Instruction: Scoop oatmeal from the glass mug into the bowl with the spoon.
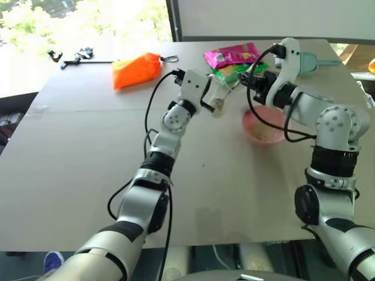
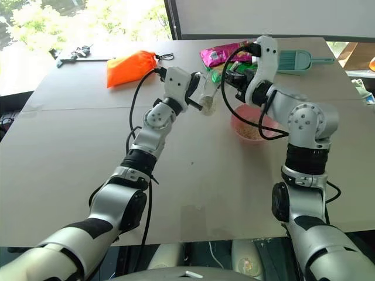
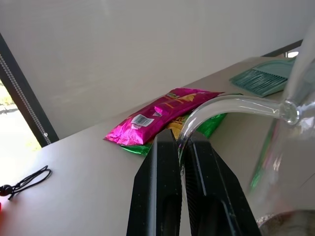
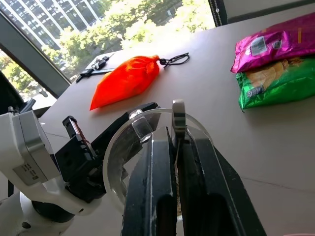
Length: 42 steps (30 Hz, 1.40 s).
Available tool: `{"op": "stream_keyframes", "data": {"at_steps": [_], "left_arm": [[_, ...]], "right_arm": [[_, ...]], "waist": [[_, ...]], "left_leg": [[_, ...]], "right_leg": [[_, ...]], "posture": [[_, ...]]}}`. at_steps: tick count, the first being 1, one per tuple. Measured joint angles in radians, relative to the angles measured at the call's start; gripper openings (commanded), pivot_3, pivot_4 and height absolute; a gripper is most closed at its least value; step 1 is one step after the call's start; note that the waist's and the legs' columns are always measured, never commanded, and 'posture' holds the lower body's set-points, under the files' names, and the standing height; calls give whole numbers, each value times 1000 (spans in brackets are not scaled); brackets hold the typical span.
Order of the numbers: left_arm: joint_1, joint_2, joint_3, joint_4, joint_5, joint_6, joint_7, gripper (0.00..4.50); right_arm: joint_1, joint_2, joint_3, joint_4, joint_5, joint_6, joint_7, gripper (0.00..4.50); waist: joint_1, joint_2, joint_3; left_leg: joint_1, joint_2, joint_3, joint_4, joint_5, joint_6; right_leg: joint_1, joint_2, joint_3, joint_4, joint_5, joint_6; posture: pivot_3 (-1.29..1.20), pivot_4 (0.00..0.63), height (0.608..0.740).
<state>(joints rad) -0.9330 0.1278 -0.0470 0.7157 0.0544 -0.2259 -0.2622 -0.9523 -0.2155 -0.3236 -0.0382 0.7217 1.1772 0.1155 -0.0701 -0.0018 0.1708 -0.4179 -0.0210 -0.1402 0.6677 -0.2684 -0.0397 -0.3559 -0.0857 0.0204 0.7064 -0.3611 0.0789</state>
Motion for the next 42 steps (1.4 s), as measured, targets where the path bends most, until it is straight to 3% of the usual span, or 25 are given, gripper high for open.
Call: {"op": "stream_keyframes", "data": {"at_steps": [18, 26, 42], "left_arm": [[9, -20, 7, 2, -7, 21, 5, 108], [28, -17, 8, 2, -8, 23, 2, 108], [60, -12, 6, 0, -7, 32, -12, 108]], "right_arm": [[-160, 18, -383, 202, 193, 189, -290, 0], [-193, 15, -438, 256, 230, 213, -364, 0], [-246, -73, -458, 365, 258, 214, -371, 0]], "waist": [[-1, 0, 0], [-2, 0, 0], [-1, 0, 0]], "left_leg": [[0, 0, 4, 1, 0, 0], [0, 0, 6, 1, 0, 1], [0, 0, 7, 1, 1, 1]], "right_leg": [[-4, -1, 4, 6, 0, 0], [-5, -1, 6, 6, 0, 0], [-5, -1, 7, 6, 0, 0]], "posture": [[0, 150, 740], [0, 150, 740], [0, 150, 740]]}}
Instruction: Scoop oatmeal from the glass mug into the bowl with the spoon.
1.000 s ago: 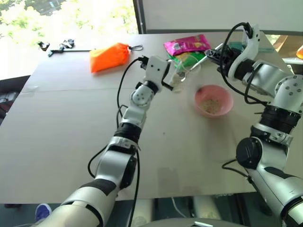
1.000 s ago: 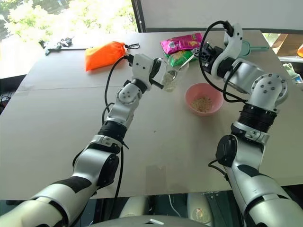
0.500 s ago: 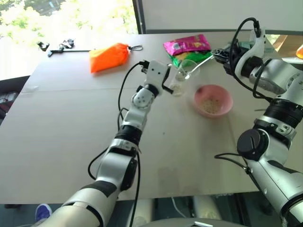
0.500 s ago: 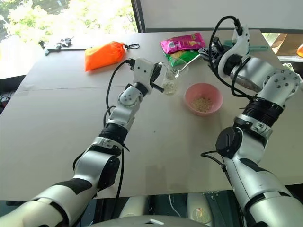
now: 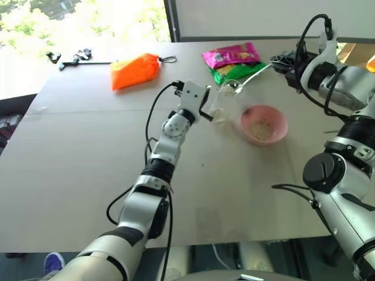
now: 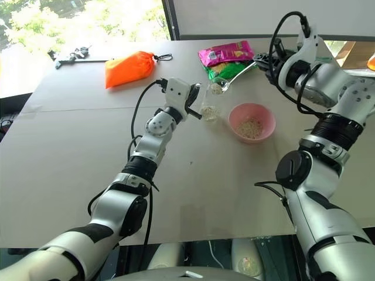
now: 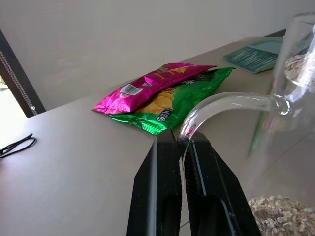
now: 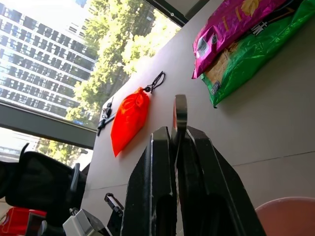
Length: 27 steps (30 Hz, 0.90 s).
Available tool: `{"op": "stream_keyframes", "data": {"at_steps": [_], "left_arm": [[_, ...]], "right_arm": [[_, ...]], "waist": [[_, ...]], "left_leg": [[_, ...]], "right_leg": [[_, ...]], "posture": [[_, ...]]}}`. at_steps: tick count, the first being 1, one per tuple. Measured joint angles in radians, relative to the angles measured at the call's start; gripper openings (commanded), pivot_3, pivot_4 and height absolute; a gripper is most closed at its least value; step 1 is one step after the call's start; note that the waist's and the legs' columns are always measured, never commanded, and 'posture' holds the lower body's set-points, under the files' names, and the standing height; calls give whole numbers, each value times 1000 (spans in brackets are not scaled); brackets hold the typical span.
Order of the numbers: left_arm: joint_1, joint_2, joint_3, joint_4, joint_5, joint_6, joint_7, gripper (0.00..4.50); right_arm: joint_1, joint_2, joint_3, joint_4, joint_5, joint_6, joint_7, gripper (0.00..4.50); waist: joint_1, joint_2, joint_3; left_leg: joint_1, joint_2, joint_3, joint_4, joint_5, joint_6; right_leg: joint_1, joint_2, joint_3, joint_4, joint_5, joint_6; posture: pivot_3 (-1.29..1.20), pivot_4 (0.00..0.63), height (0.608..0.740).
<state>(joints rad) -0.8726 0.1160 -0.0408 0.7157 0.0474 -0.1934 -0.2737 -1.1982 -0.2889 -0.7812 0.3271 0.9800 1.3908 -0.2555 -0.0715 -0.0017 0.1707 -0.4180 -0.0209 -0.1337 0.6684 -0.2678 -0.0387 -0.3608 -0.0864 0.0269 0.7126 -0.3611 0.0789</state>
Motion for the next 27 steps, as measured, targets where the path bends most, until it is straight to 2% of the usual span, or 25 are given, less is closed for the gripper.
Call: {"op": "stream_keyframes", "data": {"at_steps": [16, 27], "left_arm": [[13, 24, 0, -20, 1, 1, -3, 108], [12, 29, -1, -20, 7, 1, -2, 108]], "right_arm": [[-9, -51, -23, 42, 42, -8, -9, 0], [-9, -145, -47, 45, 92, 6, -15, 0]], "waist": [[0, 0, 0], [1, 0, 0]], "left_leg": [[0, 0, 0, 0, 0, 0], [0, 0, 1, 0, 0, 1]], "right_leg": [[0, 0, 0, 0, 0, 0], [0, 0, 1, 0, 0, 0]], "posture": [[0, 150, 740], [0, 150, 740]]}}
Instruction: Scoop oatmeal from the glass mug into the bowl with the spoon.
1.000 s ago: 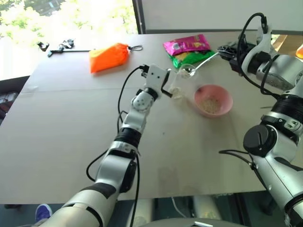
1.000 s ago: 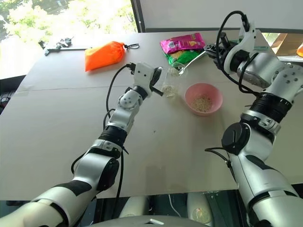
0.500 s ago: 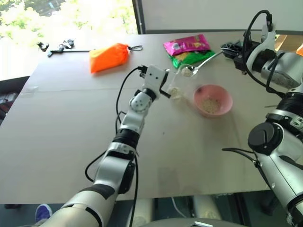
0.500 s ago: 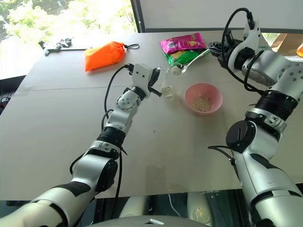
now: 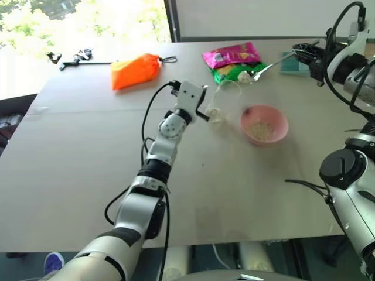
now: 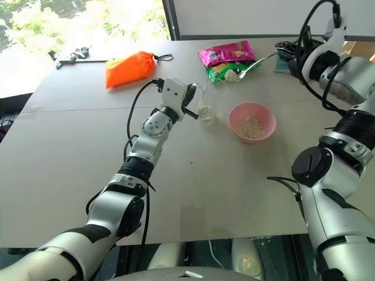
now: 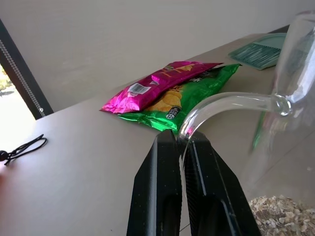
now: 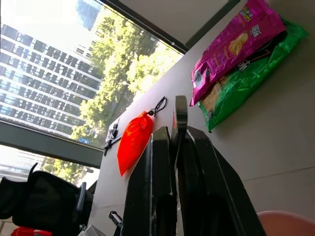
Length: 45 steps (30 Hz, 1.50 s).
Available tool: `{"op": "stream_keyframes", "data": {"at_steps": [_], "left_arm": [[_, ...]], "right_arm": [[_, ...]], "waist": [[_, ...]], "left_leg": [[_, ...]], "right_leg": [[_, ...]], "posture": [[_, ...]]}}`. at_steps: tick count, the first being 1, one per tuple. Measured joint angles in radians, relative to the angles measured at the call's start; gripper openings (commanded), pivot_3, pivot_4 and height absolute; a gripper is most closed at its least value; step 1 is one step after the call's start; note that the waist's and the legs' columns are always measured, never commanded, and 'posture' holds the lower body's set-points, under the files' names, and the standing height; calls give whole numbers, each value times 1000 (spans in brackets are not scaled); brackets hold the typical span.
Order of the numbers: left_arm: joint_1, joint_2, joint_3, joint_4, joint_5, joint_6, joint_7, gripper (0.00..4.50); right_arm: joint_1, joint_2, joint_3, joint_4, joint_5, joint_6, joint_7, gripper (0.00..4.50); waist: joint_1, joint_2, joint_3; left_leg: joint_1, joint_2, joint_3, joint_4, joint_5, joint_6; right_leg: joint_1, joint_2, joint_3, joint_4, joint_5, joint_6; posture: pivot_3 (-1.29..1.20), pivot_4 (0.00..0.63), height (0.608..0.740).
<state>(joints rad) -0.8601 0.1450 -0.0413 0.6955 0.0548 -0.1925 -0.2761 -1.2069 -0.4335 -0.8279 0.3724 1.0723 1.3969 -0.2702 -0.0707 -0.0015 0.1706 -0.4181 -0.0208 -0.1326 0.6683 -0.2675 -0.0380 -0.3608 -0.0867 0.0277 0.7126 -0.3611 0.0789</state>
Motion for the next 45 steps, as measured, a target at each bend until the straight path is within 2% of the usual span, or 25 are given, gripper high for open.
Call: {"op": "stream_keyframes", "data": {"at_steps": [14, 19, 22, 31, 36, 40, 43, 45], "left_arm": [[-73, 5, -10, 87, 22, -3, 10, 108], [-88, 1, -13, 114, 25, -18, 11, 108], [-91, 1, -17, 120, 31, -27, 11, 108], [-95, -5, -20, 123, 38, -32, 10, 108], [-95, -2, -20, 125, 39, -35, 8, 108], [-96, 1, -22, 124, 40, -36, 6, 108], [-95, 2, -22, 124, 39, -36, 1, 108], [-82, 1, -11, 111, 23, -35, -1, 108]], "right_arm": [[106, -96, -36, -26, 55, 145, -2, 0], [171, -114, -33, -83, 55, 173, 12, 0], [227, -126, 11, -154, 46, 167, 52, 0], [369, -146, 241, -416, -21, 30, 225, 0], [483, -314, 481, -657, -152, -153, 439, 0], [626, -490, 689, -827, -366, -414, 639, 0], [673, -498, 730, -874, -445, -534, 702, 0], [685, -453, 705, -875, -463, -580, 706, 0]], "waist": [[3, 0, 0], [4, 0, 0], [4, 0, 0], [3, 0, 0], [3, 0, 0], [2, 0, 0], [0, -1, 0], [1, -1, 1]], "left_leg": [[-1, 0, 1, 0, 0, 1], [-1, 0, 1, 0, 1, 1], [-1, 0, 1, 0, 1, 1], [-1, 0, 0, 1, 1, 1], [-2, -1, -1, 1, 1, 1], [-2, -1, -2, 1, 1, 1], [0, -1, -1, 3, 1, 2], [0, -1, -2, 3, 1, 2]], "right_leg": [[0, 0, 0, 0, 0, 0], [0, 0, 0, 0, 0, 0], [0, 0, 0, 0, 0, 0], [0, 0, -1, 0, 0, 0], [0, 0, -2, -2, 0, 0], [0, 0, -3, -4, 0, 1], [0, 0, -2, -2, 0, 1], [0, 0, -2, -2, 0, 1]], "posture": [[0, 150, 740], [0, 150, 740], [0, 150, 740], [0, 150, 740], [0, 150, 740], [0, 150, 740], [0, 150, 740], [0, 150, 740]]}}
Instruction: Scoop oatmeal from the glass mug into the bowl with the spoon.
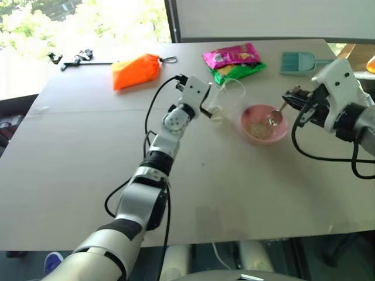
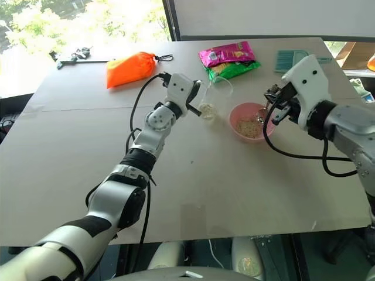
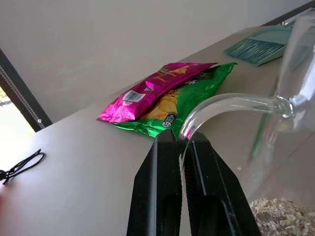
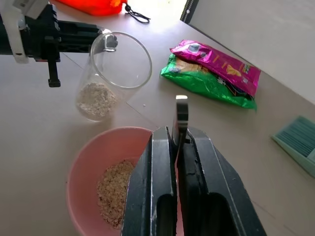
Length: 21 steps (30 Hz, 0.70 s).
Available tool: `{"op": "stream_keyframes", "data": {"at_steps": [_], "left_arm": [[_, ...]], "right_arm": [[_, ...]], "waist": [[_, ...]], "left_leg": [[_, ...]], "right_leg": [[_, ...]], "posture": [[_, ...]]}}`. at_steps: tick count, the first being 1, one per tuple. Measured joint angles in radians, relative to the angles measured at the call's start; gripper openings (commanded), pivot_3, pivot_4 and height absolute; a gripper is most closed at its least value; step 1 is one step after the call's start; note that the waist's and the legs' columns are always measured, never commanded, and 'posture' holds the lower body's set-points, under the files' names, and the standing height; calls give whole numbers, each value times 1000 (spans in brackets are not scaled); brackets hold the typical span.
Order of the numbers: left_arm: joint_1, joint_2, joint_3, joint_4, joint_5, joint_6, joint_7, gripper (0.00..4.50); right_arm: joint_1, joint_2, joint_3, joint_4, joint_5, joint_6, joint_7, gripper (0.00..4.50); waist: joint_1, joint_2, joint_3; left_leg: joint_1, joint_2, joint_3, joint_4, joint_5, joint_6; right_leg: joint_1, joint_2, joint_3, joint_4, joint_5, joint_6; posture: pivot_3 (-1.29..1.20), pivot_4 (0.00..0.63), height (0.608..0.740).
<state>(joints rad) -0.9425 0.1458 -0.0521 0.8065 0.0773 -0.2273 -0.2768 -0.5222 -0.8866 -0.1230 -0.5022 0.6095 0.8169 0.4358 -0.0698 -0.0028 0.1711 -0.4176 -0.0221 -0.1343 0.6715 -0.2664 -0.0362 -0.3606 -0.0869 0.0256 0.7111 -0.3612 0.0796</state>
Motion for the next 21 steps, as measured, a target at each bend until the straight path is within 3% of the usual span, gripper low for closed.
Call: {"op": "stream_keyframes", "data": {"at_steps": [4, 7, 10, 14, 21], "left_arm": [[45, -7, 45, -69, -60, 30, -4, 108], [129, 4, 93, -205, -120, 85, -4, 108], [211, 39, 101, -301, -120, 129, -5, 108], [257, 39, 71, -371, -103, 159, -5, 108], [288, 42, 59, -493, -91, 195, 1, 108]], "right_arm": [[1, 127, -132, 28, 104, 31, -62, 0], [-49, 258, -334, 111, 346, 127, -218, 0], [-98, 303, -409, 130, 589, 183, -363, 0], [-195, 378, -337, 135, 834, 180, -557, 0], [-227, 412, -152, 148, 804, 176, -601, 0]], "waist": [[2, -2, 0], [2, -3, 0], [0, -2, 0], [0, -2, 0], [0, -2, 0]], "left_leg": [[0, 0, 0, 0, 0, 0], [0, 0, 0, 0, 0, 0], [1, 0, -1, 0, 0, 0], [1, 0, 0, 1, 0, 0], [1, 0, -1, 1, 0, 0]], "right_leg": [[0, 0, 0, 0, 0, 0], [1, 0, 0, 0, 0, 0], [1, 0, 0, 1, 0, 0], [1, 0, 1, 2, 0, 0], [1, 0, 1, 2, 0, 0]], "posture": [[0, 150, 740], [0, 150, 740], [0, 150, 740], [0, 150, 740], [0, 150, 740]]}}
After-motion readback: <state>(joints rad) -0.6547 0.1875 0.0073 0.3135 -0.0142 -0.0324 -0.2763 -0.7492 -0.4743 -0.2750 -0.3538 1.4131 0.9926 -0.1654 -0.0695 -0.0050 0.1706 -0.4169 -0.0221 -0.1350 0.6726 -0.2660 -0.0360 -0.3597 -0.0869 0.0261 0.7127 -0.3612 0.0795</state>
